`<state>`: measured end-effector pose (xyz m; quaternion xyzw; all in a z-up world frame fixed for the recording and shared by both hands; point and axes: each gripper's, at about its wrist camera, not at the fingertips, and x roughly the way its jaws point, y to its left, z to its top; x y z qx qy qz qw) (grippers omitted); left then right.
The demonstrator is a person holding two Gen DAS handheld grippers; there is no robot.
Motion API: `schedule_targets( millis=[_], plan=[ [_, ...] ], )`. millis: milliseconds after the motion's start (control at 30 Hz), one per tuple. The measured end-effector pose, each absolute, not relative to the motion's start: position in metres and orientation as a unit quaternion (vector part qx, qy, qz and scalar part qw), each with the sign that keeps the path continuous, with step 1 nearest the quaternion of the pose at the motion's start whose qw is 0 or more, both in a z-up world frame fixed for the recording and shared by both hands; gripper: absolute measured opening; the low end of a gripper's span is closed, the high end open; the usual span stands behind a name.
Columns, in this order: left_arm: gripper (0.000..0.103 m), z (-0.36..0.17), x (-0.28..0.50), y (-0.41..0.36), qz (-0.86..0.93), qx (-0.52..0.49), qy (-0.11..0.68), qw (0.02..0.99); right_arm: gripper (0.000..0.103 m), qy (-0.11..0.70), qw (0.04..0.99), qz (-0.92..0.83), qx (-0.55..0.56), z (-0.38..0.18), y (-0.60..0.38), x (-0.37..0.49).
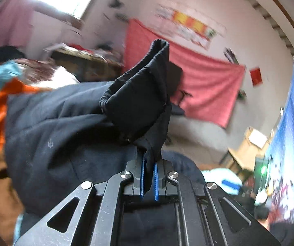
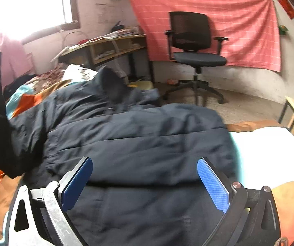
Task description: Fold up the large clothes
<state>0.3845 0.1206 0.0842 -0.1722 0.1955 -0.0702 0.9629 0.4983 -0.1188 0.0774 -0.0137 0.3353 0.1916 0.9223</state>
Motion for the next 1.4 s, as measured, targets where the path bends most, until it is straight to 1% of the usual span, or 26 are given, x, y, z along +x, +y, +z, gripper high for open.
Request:
schedule_targets(
  millis=[267,400,500,533,633,700,800,867,900,933,967,1000,1033,1133,1267,1400],
  plan=[
    [0.005,0.011,0.426,0.052,-0.131,-0.143,0.304,0.933,0.103,0.342,0.926,0.159,-0.002,0.076,-0.174,0.513],
    [0.005,-0.018,0.442,0.036,-0.13,-0.107,0.363,0.917,0.103,0.359,0.915,0.173,0.055,0.064,-0.198,0.52],
    [0.006,-0.029,0.444,0.034,-0.13,-0.101,0.378,0.911,0.103,0.346,0.902,0.22,0.133,0.06,-0.216,0.52],
    [0.008,-0.03,0.441,0.033,-0.134,-0.102,0.38,0.91,0.103,0.348,0.894,0.238,0.153,0.058,-0.218,0.523],
    [0.018,-0.032,0.44,0.034,-0.154,-0.106,0.392,0.901,0.103,0.366,0.865,0.277,0.202,0.052,-0.217,0.532],
    [0.032,-0.031,0.434,0.032,-0.169,-0.105,0.393,0.898,0.103,0.384,0.843,0.297,0.231,0.047,-0.211,0.539],
    [0.045,-0.026,0.427,0.028,-0.188,-0.102,0.391,0.895,0.103,0.415,0.807,0.322,0.27,0.039,-0.198,0.551],
    [0.048,-0.022,0.418,0.03,-0.195,-0.096,0.388,0.896,0.089,0.437,0.792,0.321,0.28,0.034,-0.188,0.556],
    [0.051,-0.019,0.412,0.034,-0.194,-0.091,0.385,0.898,0.064,0.45,0.79,0.315,0.274,0.032,-0.182,0.558],
    [0.053,-0.015,0.406,0.038,-0.189,-0.088,0.381,0.901,0.045,0.463,0.79,0.305,0.262,0.031,-0.178,0.559],
    [0.058,-0.011,0.401,0.041,-0.184,-0.085,0.376,0.904,0.037,0.475,0.79,0.296,0.249,0.029,-0.174,0.56],
    [0.06,-0.007,0.394,0.047,-0.172,-0.082,0.367,0.91,0.02,0.48,0.793,0.289,0.241,0.028,-0.172,0.559],
    [0.06,-0.004,0.389,0.055,-0.155,-0.08,0.36,0.917,0.015,0.48,0.797,0.283,0.233,0.028,-0.171,0.557],
    [0.06,0.004,0.38,0.084,-0.1,-0.097,0.344,0.929,0.008,0.464,0.808,0.287,0.221,0.037,-0.172,0.552],
    [0.06,0.004,0.379,0.126,-0.014,-0.133,0.343,0.93,0.007,0.4,0.856,0.28,0.17,0.078,-0.173,0.543],
    [0.06,-0.005,0.384,0.154,0.028,-0.173,0.359,0.917,0.007,0.34,0.89,0.25,0.172,0.11,-0.185,0.544]
  ],
)
